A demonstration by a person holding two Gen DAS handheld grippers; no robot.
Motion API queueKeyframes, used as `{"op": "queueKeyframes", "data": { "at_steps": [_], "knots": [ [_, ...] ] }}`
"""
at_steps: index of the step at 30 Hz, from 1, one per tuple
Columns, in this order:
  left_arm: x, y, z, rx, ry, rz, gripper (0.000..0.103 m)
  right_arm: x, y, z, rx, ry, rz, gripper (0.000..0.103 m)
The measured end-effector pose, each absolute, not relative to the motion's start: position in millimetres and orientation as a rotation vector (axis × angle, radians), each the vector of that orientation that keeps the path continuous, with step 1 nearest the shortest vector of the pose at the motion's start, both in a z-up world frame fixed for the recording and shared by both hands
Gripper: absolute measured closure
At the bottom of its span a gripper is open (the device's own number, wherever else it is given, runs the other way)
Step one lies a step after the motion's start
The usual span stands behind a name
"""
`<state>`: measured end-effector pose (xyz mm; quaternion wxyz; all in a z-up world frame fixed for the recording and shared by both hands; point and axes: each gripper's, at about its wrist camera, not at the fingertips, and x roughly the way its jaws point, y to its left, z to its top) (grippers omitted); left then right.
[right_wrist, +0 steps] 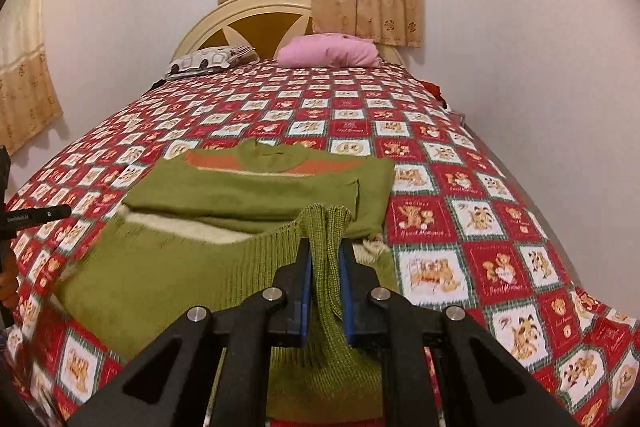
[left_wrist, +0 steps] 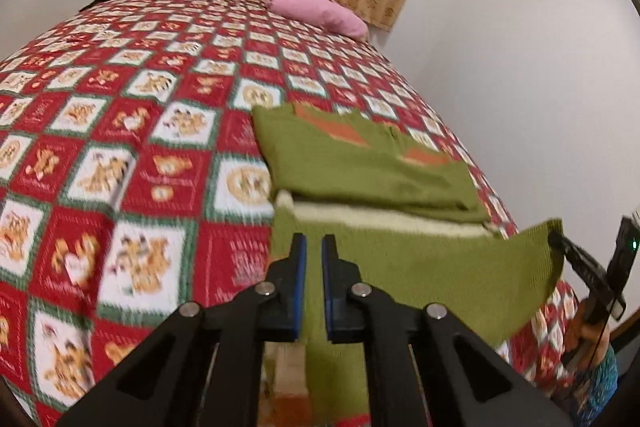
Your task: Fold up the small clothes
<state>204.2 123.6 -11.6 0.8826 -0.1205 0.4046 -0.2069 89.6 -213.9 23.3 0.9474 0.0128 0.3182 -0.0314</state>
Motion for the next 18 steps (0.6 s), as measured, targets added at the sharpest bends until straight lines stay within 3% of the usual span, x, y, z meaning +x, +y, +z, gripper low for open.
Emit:
{"op": "queueKeyframes", "data": {
  "at_steps": [7, 8, 10, 11, 12, 18],
  "knots": [
    [221, 114, -18, -0.166, 0.919, -0.471, 0.091, 108, -211, 14, 0.007, 0.684, -0.065, 0.091],
    [217, 113, -21, -0.162, 0.934, -0.503, 0.083, 107, -212, 11, 0.002, 0.687, -0.066, 0.091],
    [209, 110, -28, -0.145, 0.953, -0.535, 0.056, 103, -215, 6, 0.011, 0.7, -0.066, 0.091],
    [205, 108, -30, -0.135, 0.951, -0.54, 0.037, 101, -217, 3, 0.024, 0.709, -0.064, 0.091],
    [200, 105, -33, -0.122, 0.943, -0.546, 0.027, 100, -218, 0, 0.032, 0.714, -0.066, 0.091],
    [195, 85, -50, -0.061, 0.955, -0.549, 0.026, 92, -224, -9, 0.076, 0.733, -0.069, 0.091]
  ]
}}
